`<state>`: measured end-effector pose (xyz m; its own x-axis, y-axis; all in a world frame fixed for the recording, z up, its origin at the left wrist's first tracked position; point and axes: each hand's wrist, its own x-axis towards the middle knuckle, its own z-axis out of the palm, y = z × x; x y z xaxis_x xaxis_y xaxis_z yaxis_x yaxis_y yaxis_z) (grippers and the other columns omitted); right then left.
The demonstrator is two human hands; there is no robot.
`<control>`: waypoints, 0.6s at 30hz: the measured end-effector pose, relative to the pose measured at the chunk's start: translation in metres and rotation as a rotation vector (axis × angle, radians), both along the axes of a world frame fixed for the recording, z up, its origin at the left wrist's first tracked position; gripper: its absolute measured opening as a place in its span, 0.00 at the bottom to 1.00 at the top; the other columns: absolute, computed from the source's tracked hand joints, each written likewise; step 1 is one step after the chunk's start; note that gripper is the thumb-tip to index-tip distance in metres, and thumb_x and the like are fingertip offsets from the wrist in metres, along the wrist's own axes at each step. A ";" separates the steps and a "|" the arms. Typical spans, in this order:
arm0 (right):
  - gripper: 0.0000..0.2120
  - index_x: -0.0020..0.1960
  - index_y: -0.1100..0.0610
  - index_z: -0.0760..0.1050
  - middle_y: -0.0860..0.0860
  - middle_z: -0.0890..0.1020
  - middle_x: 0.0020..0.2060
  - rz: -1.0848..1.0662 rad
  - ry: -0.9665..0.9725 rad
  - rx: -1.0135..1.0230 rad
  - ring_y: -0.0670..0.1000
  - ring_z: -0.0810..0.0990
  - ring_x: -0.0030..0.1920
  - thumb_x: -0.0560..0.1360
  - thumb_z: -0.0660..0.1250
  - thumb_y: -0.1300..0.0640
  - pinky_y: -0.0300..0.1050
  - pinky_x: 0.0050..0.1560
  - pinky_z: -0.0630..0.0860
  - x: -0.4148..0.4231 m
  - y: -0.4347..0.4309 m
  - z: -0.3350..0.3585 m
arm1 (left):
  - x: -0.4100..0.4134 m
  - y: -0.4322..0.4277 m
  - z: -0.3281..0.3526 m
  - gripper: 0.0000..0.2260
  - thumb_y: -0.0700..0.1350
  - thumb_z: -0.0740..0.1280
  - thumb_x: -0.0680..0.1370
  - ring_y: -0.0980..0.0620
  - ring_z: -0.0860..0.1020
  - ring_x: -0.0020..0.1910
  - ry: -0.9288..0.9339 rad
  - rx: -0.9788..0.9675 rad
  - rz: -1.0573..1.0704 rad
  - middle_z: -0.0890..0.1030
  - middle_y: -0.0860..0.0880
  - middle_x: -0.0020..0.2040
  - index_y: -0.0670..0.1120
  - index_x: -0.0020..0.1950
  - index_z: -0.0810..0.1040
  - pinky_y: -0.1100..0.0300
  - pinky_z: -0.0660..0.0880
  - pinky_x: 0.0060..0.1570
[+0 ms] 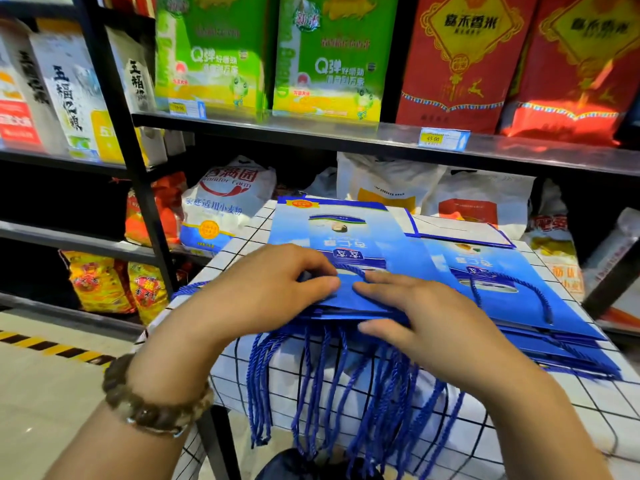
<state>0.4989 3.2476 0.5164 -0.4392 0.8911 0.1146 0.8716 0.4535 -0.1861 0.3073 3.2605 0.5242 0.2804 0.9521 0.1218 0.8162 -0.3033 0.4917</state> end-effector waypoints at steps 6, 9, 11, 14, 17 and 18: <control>0.16 0.47 0.44 0.79 0.39 0.83 0.41 -0.017 0.178 0.434 0.48 0.82 0.39 0.74 0.55 0.41 0.43 0.31 0.73 0.013 -0.006 0.003 | -0.028 -0.007 0.004 0.32 0.65 0.73 0.55 0.64 0.78 0.52 -0.519 -0.180 -0.370 0.81 0.60 0.54 0.56 0.56 0.78 0.74 0.71 0.48; 0.15 0.45 0.47 0.78 0.44 0.83 0.35 -0.022 0.275 0.508 0.54 0.81 0.33 0.74 0.55 0.43 0.46 0.28 0.74 0.020 -0.005 0.006 | -0.033 0.000 0.002 0.20 0.57 0.74 0.59 0.64 0.79 0.51 -0.623 -0.033 -0.352 0.82 0.61 0.50 0.61 0.50 0.80 0.72 0.73 0.47; 0.14 0.47 0.47 0.76 0.44 0.83 0.36 -0.024 0.310 0.468 0.54 0.81 0.35 0.73 0.55 0.43 0.48 0.29 0.75 0.024 -0.012 0.008 | -0.025 0.004 0.000 0.11 0.54 0.71 0.63 0.67 0.78 0.45 -0.478 0.127 -0.280 0.82 0.65 0.43 0.66 0.44 0.79 0.74 0.71 0.44; 0.10 0.52 0.43 0.75 0.42 0.84 0.39 -0.063 0.120 0.437 0.53 0.81 0.37 0.72 0.62 0.49 0.46 0.29 0.72 0.033 -0.008 0.009 | -0.005 0.009 0.002 0.05 0.51 0.65 0.69 0.60 0.75 0.36 -0.282 0.410 -0.152 0.79 0.58 0.36 0.60 0.42 0.78 0.72 0.67 0.34; 0.19 0.55 0.46 0.78 0.49 0.86 0.40 -0.165 0.067 0.580 0.56 0.83 0.33 0.67 0.63 0.60 0.47 0.26 0.75 0.042 -0.018 0.018 | 0.018 0.015 0.015 0.13 0.46 0.59 0.68 0.63 0.76 0.40 -0.237 0.627 -0.252 0.82 0.53 0.37 0.51 0.45 0.81 0.77 0.66 0.38; 0.20 0.54 0.49 0.80 0.52 0.86 0.40 -0.201 0.062 0.679 0.57 0.83 0.32 0.67 0.60 0.62 0.49 0.26 0.77 0.044 -0.027 0.025 | 0.027 0.019 0.021 0.14 0.44 0.59 0.67 0.60 0.77 0.41 -0.249 0.681 -0.297 0.84 0.51 0.38 0.49 0.45 0.81 0.74 0.68 0.40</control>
